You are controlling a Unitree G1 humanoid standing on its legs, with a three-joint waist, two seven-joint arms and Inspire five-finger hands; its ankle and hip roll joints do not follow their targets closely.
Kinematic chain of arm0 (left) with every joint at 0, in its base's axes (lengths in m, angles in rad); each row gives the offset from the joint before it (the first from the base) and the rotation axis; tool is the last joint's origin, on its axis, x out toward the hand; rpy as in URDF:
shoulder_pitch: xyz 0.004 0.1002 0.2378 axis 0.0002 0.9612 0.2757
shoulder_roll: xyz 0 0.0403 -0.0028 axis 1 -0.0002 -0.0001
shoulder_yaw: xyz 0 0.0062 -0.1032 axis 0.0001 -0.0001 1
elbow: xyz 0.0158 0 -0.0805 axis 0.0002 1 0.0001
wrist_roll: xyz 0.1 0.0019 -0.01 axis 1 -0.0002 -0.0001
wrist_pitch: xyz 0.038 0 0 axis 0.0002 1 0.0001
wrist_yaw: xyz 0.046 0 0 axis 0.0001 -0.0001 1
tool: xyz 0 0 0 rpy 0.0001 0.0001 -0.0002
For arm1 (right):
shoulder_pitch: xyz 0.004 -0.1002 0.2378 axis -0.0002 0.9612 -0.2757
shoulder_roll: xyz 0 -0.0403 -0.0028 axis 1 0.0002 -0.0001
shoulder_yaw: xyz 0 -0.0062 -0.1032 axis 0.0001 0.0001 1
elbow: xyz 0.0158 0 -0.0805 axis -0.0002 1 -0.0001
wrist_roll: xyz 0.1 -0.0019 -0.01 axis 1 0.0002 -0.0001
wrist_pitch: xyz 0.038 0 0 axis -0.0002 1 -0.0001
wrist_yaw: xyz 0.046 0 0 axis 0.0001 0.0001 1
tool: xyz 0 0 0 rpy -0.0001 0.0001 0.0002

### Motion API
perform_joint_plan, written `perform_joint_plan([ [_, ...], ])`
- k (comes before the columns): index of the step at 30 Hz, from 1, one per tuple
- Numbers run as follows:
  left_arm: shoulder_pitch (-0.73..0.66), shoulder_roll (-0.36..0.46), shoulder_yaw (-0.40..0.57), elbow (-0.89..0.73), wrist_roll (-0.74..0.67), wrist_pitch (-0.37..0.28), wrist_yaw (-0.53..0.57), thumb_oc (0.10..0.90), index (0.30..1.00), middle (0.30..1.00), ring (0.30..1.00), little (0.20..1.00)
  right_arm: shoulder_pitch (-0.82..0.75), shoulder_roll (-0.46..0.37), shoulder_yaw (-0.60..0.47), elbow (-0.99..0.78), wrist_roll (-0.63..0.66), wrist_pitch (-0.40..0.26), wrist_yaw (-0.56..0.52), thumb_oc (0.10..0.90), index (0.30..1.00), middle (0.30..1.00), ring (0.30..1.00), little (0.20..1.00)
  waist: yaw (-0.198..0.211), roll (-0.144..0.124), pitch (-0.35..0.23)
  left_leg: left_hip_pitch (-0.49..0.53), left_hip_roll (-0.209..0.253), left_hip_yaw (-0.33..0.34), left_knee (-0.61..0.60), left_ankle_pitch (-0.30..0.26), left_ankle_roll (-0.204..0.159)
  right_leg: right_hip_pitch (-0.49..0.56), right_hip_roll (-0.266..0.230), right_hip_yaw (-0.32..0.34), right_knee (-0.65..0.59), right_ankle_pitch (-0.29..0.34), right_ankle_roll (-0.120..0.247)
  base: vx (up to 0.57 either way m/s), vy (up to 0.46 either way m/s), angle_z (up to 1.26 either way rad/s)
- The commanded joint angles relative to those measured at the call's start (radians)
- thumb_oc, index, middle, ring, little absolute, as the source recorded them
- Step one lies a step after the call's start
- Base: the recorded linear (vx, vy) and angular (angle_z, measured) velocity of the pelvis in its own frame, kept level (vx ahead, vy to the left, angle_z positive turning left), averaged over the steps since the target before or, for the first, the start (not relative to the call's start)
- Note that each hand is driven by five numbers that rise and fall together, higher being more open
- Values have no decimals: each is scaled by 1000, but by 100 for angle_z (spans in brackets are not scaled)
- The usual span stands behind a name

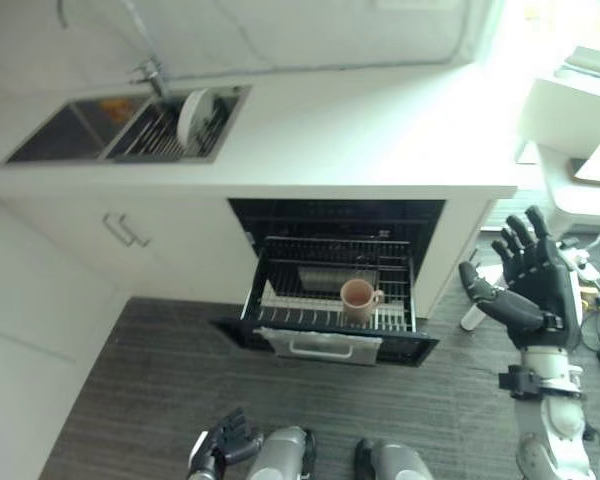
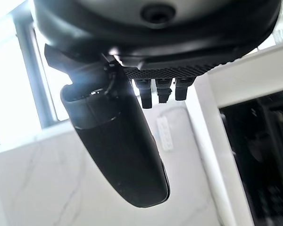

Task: Place the dishes in the dishwasher.

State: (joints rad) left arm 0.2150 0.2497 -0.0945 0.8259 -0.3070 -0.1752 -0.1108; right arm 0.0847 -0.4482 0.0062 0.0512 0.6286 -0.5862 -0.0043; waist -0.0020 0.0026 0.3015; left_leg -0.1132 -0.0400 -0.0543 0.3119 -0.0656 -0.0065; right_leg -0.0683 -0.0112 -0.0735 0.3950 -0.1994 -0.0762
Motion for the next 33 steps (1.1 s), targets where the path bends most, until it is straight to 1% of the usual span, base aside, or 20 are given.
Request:
perform_joint_plan([
  [1,-14,-8,-8,12,24,4,-119,800,900,900,900,900,-149,-53,-65,-78,-18,-42,29,800,900,900,900,900,33,-16,-43,17,29,56,-12,-18,-8,50,-21,12,-95,4,113,14,368,-129],
  [2,-25,-6,-14,30,34,22,-148,800,900,900,900,900,-152,-59,-73,-81,-17,-35,27,800,900,900,900,900,24,-12,-45,0,41,80,-12,-27,-12,51,-25,9,-95,0,115,-17,374,-86],
  [3,-44,-4,-26,47,55,37,-176,800,900,900,900,900,-147,-71,-91,-87,-12,-28,15,800,900,900,900,900,8,-5,-53,-14,63,113,-12,-57,-15,46,-38,-15,-95,-1,120,-29,333,-70],
  [4,-50,-4,-37,56,50,49,-192,800,900,900,900,900,-137,-71,-102,-94,-11,-23,6,800,900,900,900,900,2,2,-59,-17,66,105,-12,-68,-17,41,-48,-31,-95,0,125,-25,261,-19],
  [9,-45,-12,-47,75,70,58,-234,800,900,900,900,900,-116,-68,-129,-96,-6,-12,-5,800,900,900,900,900,4,16,-83,-7,56,90,-12,-100,-15,28,-74,-76,-95,4,141,21,163,24],
  [11,-44,-12,-64,92,77,56,-249,800,900,900,900,900,-121,-67,-129,-94,-11,-16,-20,800,900,900,900,900,8,14,-91,-1,50,93,-12,-115,-9,18,-87,-92,-95,8,150,-5,116,7],
  [14,-44,-12,-84,111,70,54,-263,800,900,900,900,900,-134,-68,-129,-95,-3,-6,-13,800,900,900,900,900,14,7,-98,1,41,101,-12,-130,2,-2,-102,-95,-95,18,164,-19,91,-5],
  [20,-48,-19,-80,144,67,96,-255,800,900,900,900,900,-159,-62,-115,-95,-8,3,-23,800,900,900,900,900,30,-3,-104,-5,35,112,-12,-140,13,-23,-113,-97,-95,29,176,-12,14,-7],
  [24,-42,-21,-72,160,68,80,-246,800,900,900,900,900,-168,-60,-106,-104,-18,17,-42,800,900,900,900,900,36,-5,-104,-4,34,116,-12,-145,17,-27,-116,-100,-95,32,179,-4,3,2],
  [27,-39,-22,-68,150,78,75,-224,800,900,900,900,900,-172,-57,-99,-107,-17,33,-30,800,900,900,900,900,42,-6,-104,-2,33,115,-12,-147,19,-25,-119,-101,-95,32,181,0,0,0],
  [28,-207,-14,20,221,-195,264,-88,800,900,900,900,900,-300,-26,102,-32,176,241,168,800,900,900,900,900,31,-8,-55,-33,48,70,-12,-56,-16,-6,-69,-68,-95,32,147,32,-25,2],
  [31,-206,-25,29,249,-226,273,-73,800,900,900,900,900,-301,-18,106,-27,184,227,170,800,900,900,900,900,29,-10,-66,-21,44,68,-12,-70,-12,-3,-60,-70,-95,20,141,89,-29,-11],
  [33,-202,-32,36,270,-222,276,-81,800,900,900,900,900,-300,-17,109,-37,180,219,162,800,900,900,900,900,25,-11,-71,-12,44,70,-12,-76,-12,3,-55,-73,-95,15,138,133,-16,-2],
])
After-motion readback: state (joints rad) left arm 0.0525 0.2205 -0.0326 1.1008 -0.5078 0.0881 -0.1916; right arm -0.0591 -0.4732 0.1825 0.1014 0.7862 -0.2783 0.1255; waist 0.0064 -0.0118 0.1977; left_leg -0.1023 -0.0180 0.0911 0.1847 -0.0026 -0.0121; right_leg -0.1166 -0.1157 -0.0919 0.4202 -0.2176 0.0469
